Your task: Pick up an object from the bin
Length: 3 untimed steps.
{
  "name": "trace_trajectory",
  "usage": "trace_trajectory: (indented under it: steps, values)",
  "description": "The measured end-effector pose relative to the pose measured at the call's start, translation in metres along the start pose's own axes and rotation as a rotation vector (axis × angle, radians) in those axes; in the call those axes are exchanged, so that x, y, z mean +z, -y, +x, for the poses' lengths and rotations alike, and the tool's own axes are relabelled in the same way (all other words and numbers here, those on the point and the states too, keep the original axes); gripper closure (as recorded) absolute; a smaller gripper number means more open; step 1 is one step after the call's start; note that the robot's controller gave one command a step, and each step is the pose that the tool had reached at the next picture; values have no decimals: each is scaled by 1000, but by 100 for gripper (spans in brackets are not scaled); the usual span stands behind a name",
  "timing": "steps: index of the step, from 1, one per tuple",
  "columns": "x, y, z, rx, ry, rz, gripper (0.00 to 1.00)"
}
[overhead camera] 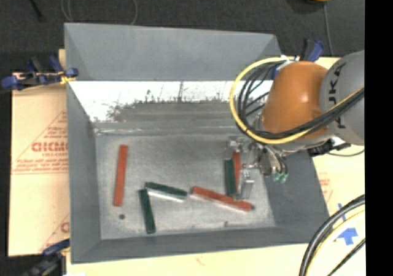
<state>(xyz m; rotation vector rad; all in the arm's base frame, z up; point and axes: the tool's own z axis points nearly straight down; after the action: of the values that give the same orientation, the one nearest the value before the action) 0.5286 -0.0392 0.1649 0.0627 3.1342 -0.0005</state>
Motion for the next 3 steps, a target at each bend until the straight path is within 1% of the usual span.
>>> trace_trajectory:
  steps: [1, 2, 3]
  values:
    - [25, -46, 2, -7, -5, -3, 0]
    - [39, -31, 11, 98, -4, 0, 0]
    - [87, -49, 30, 215, -2, -1, 0]
